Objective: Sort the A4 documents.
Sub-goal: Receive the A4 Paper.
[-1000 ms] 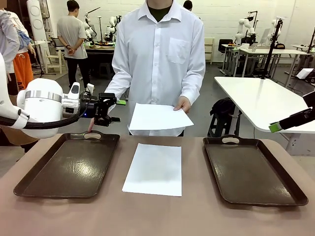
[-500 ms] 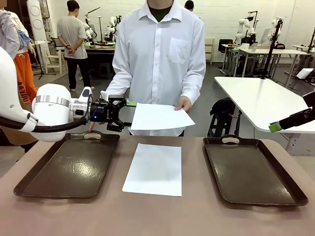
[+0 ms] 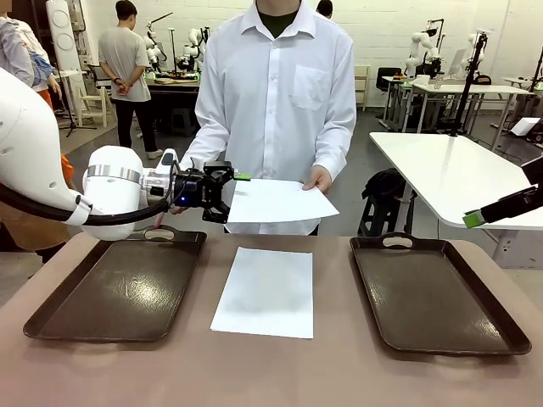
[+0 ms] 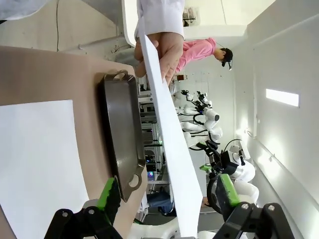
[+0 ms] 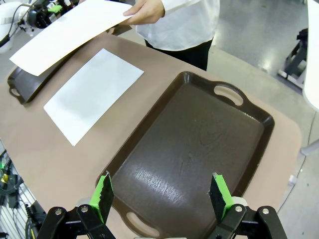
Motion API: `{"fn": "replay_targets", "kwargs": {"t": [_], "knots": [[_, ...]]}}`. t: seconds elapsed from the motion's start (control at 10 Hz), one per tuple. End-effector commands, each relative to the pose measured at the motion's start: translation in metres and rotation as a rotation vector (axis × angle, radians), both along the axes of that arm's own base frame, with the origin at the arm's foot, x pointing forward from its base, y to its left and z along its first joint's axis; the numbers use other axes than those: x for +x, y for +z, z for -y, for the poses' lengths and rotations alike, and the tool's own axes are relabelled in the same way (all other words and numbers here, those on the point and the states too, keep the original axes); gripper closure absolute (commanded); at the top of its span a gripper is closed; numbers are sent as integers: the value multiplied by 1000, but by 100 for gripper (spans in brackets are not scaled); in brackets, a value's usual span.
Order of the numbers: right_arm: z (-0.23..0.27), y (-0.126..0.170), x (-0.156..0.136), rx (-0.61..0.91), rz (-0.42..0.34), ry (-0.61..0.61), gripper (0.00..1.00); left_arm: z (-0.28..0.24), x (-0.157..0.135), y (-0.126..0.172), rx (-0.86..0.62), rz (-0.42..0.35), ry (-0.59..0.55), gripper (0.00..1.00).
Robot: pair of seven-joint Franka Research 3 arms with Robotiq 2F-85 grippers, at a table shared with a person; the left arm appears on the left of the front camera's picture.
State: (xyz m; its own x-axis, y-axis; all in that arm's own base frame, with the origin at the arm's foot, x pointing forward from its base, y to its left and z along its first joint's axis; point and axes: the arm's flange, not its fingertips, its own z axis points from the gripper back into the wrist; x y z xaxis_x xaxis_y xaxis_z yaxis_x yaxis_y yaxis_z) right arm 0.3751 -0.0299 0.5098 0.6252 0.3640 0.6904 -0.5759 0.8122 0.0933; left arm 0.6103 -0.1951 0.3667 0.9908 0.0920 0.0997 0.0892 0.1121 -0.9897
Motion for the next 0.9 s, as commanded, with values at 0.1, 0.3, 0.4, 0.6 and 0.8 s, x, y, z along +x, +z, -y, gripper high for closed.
{"fn": "replay_targets", "kwargs": {"t": [0.1, 0.3, 0.4, 0.6, 0.8], "knots": [[1, -3, 2, 8, -1, 10, 0, 4, 6, 0, -14, -35, -13, 17], [1, -3, 2, 8, -1, 10, 0, 2, 1, 2, -23, -34, 8, 35], [1, -3, 2, 8, -1, 10, 0, 1, 0, 2, -34, -29, 17, 36], [1, -3, 2, 8, -1, 10, 0, 4, 0, 0, -47, -34, 24, 55], [1, -3, 2, 8, -1, 10, 0, 5, 2, -2, -57, -40, 20, 74]]}}
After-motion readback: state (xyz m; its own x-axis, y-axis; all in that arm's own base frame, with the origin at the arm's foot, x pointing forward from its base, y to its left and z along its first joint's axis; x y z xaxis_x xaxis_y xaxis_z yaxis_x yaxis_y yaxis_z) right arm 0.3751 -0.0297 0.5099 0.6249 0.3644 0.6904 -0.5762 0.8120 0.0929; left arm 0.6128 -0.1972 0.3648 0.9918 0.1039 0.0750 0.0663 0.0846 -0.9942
